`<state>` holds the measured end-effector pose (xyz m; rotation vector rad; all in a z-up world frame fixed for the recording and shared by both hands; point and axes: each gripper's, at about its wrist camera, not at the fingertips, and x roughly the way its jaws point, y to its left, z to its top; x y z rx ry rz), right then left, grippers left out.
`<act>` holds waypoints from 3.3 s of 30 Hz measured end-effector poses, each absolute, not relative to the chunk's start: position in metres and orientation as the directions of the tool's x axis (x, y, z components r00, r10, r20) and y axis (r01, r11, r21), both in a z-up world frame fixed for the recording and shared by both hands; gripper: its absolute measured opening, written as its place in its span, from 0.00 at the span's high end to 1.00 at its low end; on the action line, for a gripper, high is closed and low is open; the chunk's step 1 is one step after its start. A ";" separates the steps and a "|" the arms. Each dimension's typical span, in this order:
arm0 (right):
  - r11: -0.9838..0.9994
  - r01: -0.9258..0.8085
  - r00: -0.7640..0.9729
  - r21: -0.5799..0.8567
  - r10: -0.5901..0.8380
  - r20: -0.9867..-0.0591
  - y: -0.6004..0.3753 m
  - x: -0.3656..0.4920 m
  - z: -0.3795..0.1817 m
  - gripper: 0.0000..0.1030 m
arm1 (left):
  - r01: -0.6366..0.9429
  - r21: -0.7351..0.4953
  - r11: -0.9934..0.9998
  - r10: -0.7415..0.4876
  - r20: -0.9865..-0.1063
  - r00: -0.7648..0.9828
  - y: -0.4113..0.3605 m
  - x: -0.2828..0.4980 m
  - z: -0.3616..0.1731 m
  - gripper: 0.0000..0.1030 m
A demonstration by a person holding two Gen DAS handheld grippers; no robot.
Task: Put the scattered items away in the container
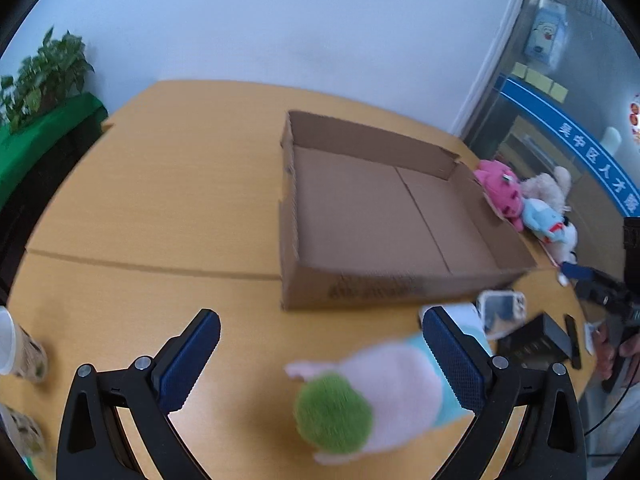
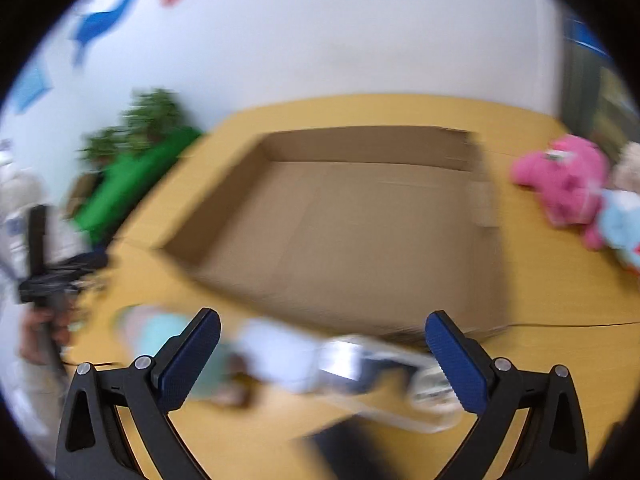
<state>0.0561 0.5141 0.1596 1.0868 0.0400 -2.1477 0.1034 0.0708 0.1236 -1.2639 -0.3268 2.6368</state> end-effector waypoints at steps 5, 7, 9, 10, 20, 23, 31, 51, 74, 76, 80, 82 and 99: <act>-0.635 0.720 -0.259 0.280 -0.620 -0.740 0.446 0.118 0.111 0.01 | -0.090 -0.393 -0.915 0.374 -0.744 -0.554 0.078 0.119 0.087 0.02; -0.630 0.731 -0.229 0.263 -0.590 -0.774 0.421 0.125 0.089 0.01 | -0.089 -0.432 -0.898 0.411 -0.748 -0.521 0.084 0.119 0.071 0.07; -0.637 0.730 -0.208 0.248 -0.553 -0.807 0.402 0.124 0.068 0.02 | -0.106 -0.459 -0.882 0.447 -0.745 -0.495 0.093 0.116 0.059 0.18; -0.629 0.735 -0.194 0.252 -0.551 -0.812 0.401 0.122 0.059 0.09 | -0.112 -0.469 -0.876 0.457 -0.734 -0.502 0.095 0.118 0.057 0.18; -0.639 0.740 -0.324 0.208 -0.610 -0.723 0.419 0.138 0.101 0.17 | -0.205 -0.388 -0.899 0.429 -0.678 -0.596 0.123 0.118 0.116 0.28; -0.656 0.735 -0.394 0.172 -0.620 -0.678 0.431 0.127 0.134 0.17 | -0.255 -0.363 -0.896 0.438 -0.633 -0.639 0.135 0.102 0.150 0.28; -0.700 0.706 -0.522 0.106 -0.617 -0.589 0.441 0.051 0.214 0.17 | -0.346 -0.316 -0.884 0.467 -0.543 -0.698 0.150 0.014 0.219 0.28; -0.722 0.576 -0.379 0.382 -0.651 -0.658 0.371 -0.219 0.100 0.17 | -0.140 -0.355 -0.924 0.370 -0.743 -0.558 0.133 -0.268 0.136 0.29; -0.792 0.514 -0.365 0.329 -0.549 -0.752 0.362 -0.212 0.100 0.04 | -0.131 -0.193 -0.972 0.229 -0.677 -0.700 0.129 -0.138 0.188 0.17; -0.787 0.531 -0.372 0.313 -0.549 -0.749 0.374 -0.196 0.120 0.04 | -0.134 -0.148 -0.980 0.199 -0.670 -0.715 0.143 -0.106 0.185 0.11; -0.755 0.593 -0.365 0.278 -0.561 -0.743 0.392 -0.150 0.154 0.04 | -0.145 -0.085 -0.986 0.163 -0.697 -0.698 0.156 -0.065 0.159 0.09; -0.742 0.621 -0.375 0.252 -0.564 -0.736 0.413 -0.119 0.168 0.03 | -0.137 -0.067 -0.988 0.143 -0.724 -0.675 0.148 -0.051 0.140 0.09; -0.865 0.488 -0.385 0.113 -0.330 -0.862 0.447 -0.002 0.069 0.03 | 0.056 -0.263 -0.963 0.196 -0.829 -0.524 0.127 -0.014 0.053 0.10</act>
